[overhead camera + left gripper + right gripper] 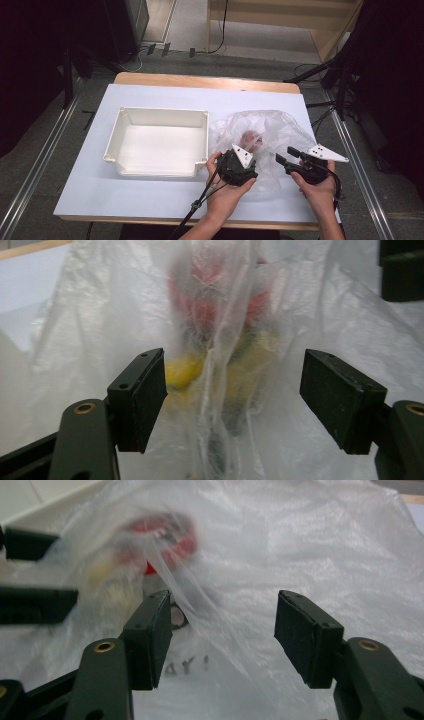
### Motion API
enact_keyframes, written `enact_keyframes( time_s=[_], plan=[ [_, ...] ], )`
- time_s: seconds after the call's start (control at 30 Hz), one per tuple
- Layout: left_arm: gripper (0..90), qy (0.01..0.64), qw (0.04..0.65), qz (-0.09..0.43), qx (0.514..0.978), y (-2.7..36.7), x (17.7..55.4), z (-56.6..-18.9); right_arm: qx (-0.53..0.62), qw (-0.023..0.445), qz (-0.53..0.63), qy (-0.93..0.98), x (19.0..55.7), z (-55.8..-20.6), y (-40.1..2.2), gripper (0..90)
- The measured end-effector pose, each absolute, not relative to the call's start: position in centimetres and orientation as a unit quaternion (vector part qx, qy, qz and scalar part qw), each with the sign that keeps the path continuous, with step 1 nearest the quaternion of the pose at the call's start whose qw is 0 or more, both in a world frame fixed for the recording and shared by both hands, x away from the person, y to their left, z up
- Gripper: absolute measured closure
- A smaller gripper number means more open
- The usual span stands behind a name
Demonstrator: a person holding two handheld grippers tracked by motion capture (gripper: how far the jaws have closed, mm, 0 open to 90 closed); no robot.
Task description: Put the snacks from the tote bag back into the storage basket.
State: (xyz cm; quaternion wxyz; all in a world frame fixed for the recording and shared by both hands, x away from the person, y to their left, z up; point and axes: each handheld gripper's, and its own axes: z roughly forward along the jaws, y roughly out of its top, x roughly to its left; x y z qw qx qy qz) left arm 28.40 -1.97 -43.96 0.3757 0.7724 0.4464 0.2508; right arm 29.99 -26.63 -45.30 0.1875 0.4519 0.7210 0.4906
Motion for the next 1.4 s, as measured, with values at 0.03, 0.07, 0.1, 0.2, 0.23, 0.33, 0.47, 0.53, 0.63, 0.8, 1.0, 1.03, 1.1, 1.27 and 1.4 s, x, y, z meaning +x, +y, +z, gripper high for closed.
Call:
enact_keyframes(
  time_s=[0.03, 0.07, 0.1, 0.2, 0.23, 0.33, 0.47, 0.53, 0.63, 0.8, 1.0, 1.03, 1.1, 1.27, 1.4],
  plan=[
    [29.1, 0.450, 0.377, 0.253, 0.769, -1.8, 28.5, -43.9, 0.448, 0.189, 0.485, 0.727, 30.1, -45.5, -26.7, 41.2],
    [29.9, 0.451, 0.380, 0.251, 0.768, -1.5, 28.7, -43.7, 0.448, 0.187, 0.478, 0.732, 30.1, -45.7, -26.6, 42.6],
    [31.1, 0.451, 0.384, 0.251, 0.766, -1.3, 28.7, -43.6, 0.450, 0.190, 0.467, 0.737, 30.2, -46.0, -26.4, 46.3],
    [34.8, 0.450, 0.403, 0.245, 0.758, -0.8, 28.6, -43.0, 0.460, 0.204, 0.440, 0.744, 30.5, -46.6, -25.7, 70.0],
    [37.1, 0.450, 0.410, 0.242, 0.756, -0.7, 28.5, -42.8, 0.466, 0.204, 0.439, 0.740, 30.6, -46.5, -25.6, 77.2],
    [42.3, 0.441, 0.429, 0.231, 0.754, -0.5, 28.1, -42.5, 0.474, 0.190, 0.467, 0.722, 30.6, -45.8, -25.5, 90.0],
    [42.6, 0.431, 0.456, 0.220, 0.747, -0.3, 27.1, -41.8, 0.452, 0.199, 0.486, 0.721, 30.3, -44.2, -24.3, 90.0],
    [41.0, 0.423, 0.470, 0.220, 0.743, -0.5, 26.3, -41.3, 0.441, 0.206, 0.495, 0.720, 30.2, -43.4, -23.4, 90.0],
    [30.8, 0.422, 0.478, 0.213, 0.741, -0.8, 25.8, -40.9, 0.422, 0.206, 0.504, 0.725, 30.4, -42.6, -22.1, 90.0],
    [15.0, 0.412, 0.469, 0.204, 0.754, -0.8, 25.8, -41.0, 0.398, 0.189, 0.527, 0.727, 30.9, -41.6, -20.3, 90.0],
    [7.0, 0.392, 0.441, 0.219, 0.777, -1.8, 24.9, -42.0, 0.386, 0.180, 0.540, 0.726, 32.1, -39.6, -19.3, 90.0],
    [7.0, 0.391, 0.437, 0.224, 0.778, -1.9, 24.9, -42.1, 0.382, 0.179, 0.543, 0.726, 32.2, -39.3, -19.2, 90.0],
    [7.0, 0.394, 0.427, 0.228, 0.781, -2.1, 25.0, -42.5, 0.382, 0.180, 0.545, 0.724, 32.4, -38.7, -19.0, 90.0],
    [26.3, 0.432, 0.403, 0.242, 0.770, -1.0, 26.4, -42.5, 0.375, 0.185, 0.547, 0.725, 32.6, -37.9, -18.9, 90.0],
    [82.5, 0.453, 0.432, 0.253, 0.738, 1.1, 27.6, -41.5, 0.383, 0.196, 0.542, 0.722, 33.1, -37.8, -19.7, 90.0]
  ],
)
